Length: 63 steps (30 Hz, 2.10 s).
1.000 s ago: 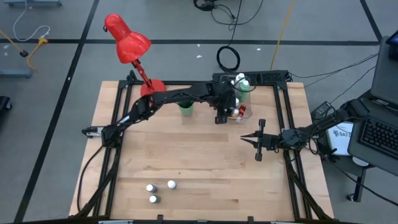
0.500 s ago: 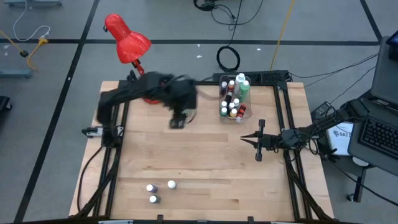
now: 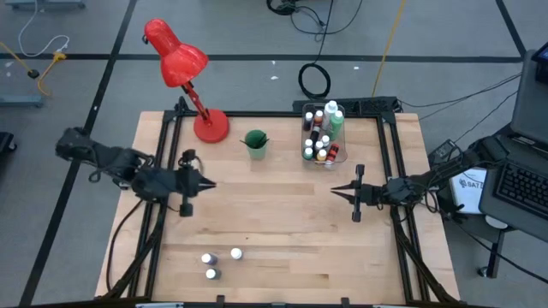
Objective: Pick & Place Paint Supplies
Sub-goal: Put the white paint bottle into the transparent bin
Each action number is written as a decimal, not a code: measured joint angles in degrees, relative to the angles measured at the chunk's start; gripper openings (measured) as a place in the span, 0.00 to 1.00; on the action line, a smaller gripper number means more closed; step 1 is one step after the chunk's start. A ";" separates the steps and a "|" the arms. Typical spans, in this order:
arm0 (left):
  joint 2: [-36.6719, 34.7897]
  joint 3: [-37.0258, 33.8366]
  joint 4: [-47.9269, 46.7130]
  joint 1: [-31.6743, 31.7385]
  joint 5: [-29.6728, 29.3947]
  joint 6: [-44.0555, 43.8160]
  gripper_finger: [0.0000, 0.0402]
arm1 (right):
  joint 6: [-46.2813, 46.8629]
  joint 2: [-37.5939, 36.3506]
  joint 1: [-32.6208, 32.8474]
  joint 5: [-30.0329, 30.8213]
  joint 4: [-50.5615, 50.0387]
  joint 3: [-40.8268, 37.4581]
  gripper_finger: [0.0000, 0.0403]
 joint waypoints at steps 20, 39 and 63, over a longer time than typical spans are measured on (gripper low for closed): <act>-29.64 -51.61 46.38 9.81 -0.95 -0.37 0.03 | -0.62 14.69 -2.12 -6.21 15.83 0.00 0.06; -29.07 -51.63 43.91 10.55 -0.34 1.98 0.01 | 1.09 33.45 -11.14 -19.83 33.98 4.92 0.06; -29.07 -51.63 42.69 10.55 0.69 1.84 0.01 | 8.08 78.30 -10.43 -51.11 10.50 66.10 0.60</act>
